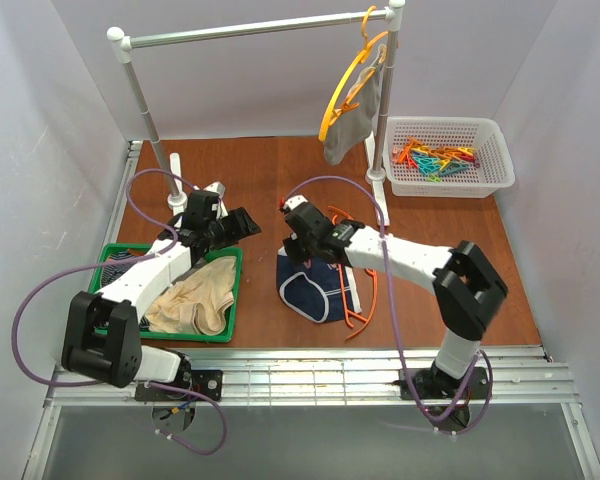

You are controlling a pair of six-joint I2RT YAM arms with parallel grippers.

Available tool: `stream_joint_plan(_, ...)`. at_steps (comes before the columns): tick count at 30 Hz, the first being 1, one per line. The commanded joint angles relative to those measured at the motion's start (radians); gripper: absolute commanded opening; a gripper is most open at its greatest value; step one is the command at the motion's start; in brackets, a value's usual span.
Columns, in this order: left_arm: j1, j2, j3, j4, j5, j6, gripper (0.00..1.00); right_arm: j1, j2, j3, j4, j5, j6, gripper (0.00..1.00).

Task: Clip the underwear to the hanger
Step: Place the clamp at the center of the board.

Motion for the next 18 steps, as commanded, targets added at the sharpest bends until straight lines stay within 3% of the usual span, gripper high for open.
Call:
stream_joint_plan(1,-0.007,0.025,0.058,0.025,-0.009,0.094,0.73,-0.056,0.112,0.108,-0.002,0.071,0.178,0.01)
stream_joint_plan(9,-0.072,0.059,0.089,0.025,-0.087,0.171,0.73,-0.134,0.233,0.150,-0.044,0.140,0.480,0.01)
stream_joint_plan(16,-0.193,0.093,0.075,0.060,-0.161,0.218,0.73,-0.148,0.239,0.190,-0.083,0.206,0.544,0.01)
stream_joint_plan(18,-0.207,0.094,0.068,0.071,-0.180,0.234,0.73,-0.162,0.253,0.202,-0.096,0.162,0.544,0.18)
